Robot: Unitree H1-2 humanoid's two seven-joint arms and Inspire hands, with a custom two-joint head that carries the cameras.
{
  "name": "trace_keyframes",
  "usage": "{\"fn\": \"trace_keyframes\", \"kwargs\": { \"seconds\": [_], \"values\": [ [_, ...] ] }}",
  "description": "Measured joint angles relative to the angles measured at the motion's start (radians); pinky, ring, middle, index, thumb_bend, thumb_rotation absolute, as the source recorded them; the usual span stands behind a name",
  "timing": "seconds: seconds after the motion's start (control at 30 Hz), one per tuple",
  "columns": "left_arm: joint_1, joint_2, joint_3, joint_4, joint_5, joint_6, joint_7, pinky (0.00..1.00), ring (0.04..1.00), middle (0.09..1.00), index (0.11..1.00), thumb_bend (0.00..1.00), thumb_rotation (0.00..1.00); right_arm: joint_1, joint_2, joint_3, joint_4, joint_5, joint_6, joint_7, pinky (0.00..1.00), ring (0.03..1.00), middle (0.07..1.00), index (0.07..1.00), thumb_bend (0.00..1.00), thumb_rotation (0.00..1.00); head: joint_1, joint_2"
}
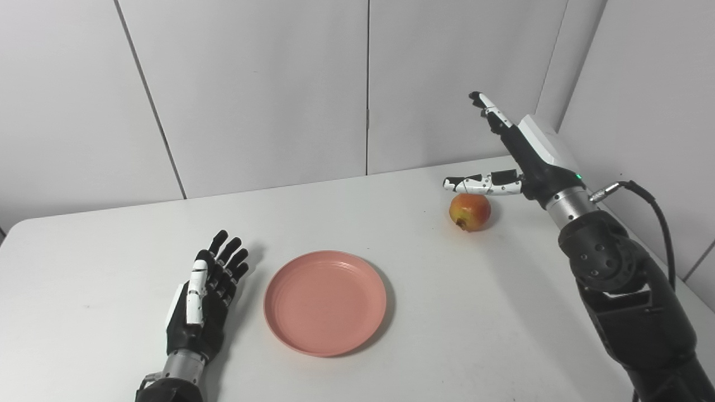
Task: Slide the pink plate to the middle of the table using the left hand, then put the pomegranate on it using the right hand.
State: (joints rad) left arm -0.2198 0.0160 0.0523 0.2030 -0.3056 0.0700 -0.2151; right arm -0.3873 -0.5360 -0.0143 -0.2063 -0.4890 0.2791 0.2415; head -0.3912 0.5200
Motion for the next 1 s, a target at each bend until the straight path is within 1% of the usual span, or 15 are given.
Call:
{"fn": "trace_keyframes", "kwargs": {
  "seconds": [0.13,0.27,0.33,0.53,0.7,0.83,1.0],
  "values": [
    [0.000,0.005,0.000,0.000,0.000,0.000,-0.001,0.96,0.931,0.935,0.926,0.36,1.00,-0.013,-0.037,0.013,0.037,-0.002,0.006,0.037,0.86,0.928,0.958,0.967,0.98,0.38,-0.002,0.000],
    [0.000,0.007,0.000,0.001,-0.001,0.000,-0.003,0.95,0.931,0.937,0.928,0.36,1.00,-0.031,-0.054,0.022,0.074,-0.003,0.009,0.056,0.85,0.920,0.952,0.960,1.00,0.39,-0.002,0.000],
    [0.000,0.007,0.001,0.001,-0.001,0.000,-0.003,0.95,0.931,0.936,0.927,0.36,1.00,-0.036,-0.055,0.023,0.094,-0.002,0.009,0.056,0.85,0.921,0.953,0.960,1.00,0.40,-0.002,0.000],
    [0.000,0.008,0.002,0.001,-0.002,0.000,-0.004,0.96,0.937,0.942,0.934,0.36,1.00,-0.046,-0.055,0.041,0.170,-0.014,0.009,0.056,0.85,0.928,0.960,0.972,1.00,0.49,0.005,0.009],
    [0.000,0.008,0.002,-0.002,-0.002,0.001,-0.004,0.96,0.934,0.939,0.930,0.36,1.00,-0.070,-0.051,0.063,0.235,-0.023,0.009,0.055,0.84,0.926,0.966,0.979,1.00,0.50,0.003,0.012],
    [0.001,0.010,0.003,-0.007,-0.002,0.003,-0.004,0.96,0.935,0.939,0.931,0.36,1.00,-0.098,-0.048,0.081,0.298,-0.025,0.009,0.053,0.85,0.931,0.965,0.978,1.00,0.50,0.000,0.018],
    [0.001,0.016,0.002,-0.008,-0.010,0.004,-0.008,0.95,0.934,0.940,0.933,0.36,1.00,-0.126,-0.039,0.109,0.353,-0.035,0.009,0.052,0.86,0.933,0.965,0.974,1.00,0.47,0.000,0.020]
  ]
}}
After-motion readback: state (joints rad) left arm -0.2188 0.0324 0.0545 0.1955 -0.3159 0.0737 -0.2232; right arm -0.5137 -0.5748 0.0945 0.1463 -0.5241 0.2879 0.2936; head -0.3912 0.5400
